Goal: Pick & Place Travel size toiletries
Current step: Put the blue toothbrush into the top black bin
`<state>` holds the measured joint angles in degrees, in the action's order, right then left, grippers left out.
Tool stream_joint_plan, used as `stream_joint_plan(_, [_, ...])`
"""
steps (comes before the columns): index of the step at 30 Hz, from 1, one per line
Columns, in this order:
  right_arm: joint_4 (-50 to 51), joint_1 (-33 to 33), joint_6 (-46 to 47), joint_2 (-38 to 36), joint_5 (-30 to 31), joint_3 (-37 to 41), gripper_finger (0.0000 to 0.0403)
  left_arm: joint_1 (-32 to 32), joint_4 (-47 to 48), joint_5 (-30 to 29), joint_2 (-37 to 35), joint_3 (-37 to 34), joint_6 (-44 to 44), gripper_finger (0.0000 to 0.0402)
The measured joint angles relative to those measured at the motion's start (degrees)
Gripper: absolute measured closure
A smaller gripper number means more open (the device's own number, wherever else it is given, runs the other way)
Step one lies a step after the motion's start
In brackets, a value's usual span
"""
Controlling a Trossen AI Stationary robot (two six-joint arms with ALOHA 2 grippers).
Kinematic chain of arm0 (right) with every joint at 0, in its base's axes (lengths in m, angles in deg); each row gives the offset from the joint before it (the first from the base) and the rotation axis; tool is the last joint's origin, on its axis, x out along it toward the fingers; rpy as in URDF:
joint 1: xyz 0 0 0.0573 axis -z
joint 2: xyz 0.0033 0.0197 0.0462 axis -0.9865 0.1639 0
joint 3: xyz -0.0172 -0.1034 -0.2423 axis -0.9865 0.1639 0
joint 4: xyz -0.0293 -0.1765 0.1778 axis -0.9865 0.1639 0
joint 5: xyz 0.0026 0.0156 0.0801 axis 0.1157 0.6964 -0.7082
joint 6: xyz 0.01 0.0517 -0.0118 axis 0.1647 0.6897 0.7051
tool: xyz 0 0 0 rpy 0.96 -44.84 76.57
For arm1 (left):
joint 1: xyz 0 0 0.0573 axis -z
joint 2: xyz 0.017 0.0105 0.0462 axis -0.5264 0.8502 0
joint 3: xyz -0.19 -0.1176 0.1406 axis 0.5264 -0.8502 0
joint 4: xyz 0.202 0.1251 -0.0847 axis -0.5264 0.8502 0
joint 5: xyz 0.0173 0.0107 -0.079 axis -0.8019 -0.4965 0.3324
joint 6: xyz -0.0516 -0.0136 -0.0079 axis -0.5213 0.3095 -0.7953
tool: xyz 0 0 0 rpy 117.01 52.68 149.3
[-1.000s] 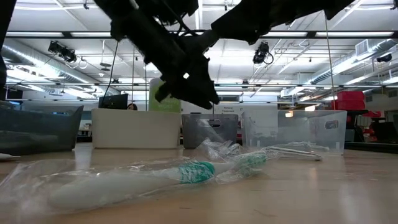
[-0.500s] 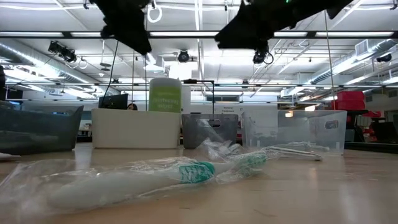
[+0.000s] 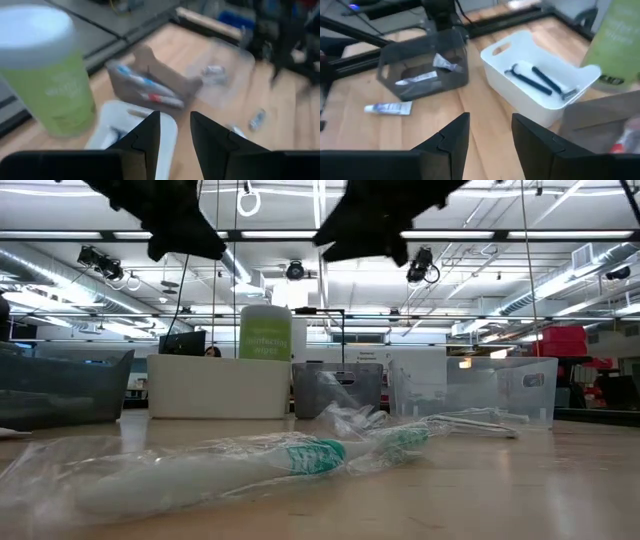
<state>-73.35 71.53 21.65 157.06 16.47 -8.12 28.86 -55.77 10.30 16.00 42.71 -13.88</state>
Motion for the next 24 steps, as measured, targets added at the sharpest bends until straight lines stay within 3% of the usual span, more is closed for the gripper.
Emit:
stream_joint_plan(8, [15.42, -0.51, 13.33, 16.66, -0.06, -13.06, 0.0248, -3.72, -9.61, 0.63, 0.13, -1.35, 3.83, 0.0287])
stream_joint_plan(14, [33.71, 0.19, 27.6, 22.43, -1.91, -20.07, 0.0248, -3.95, -9.35, 0.9, 2.15, -1.45, 4.08, 0.0287])
stream_joint_plan(24, [32.56, 0.76, 35.45, 27.3, -6.39, -20.43, 0.0253, -4.32, -10.82, 0.9, 2.84, -1.42, 5.83, 0.0287])
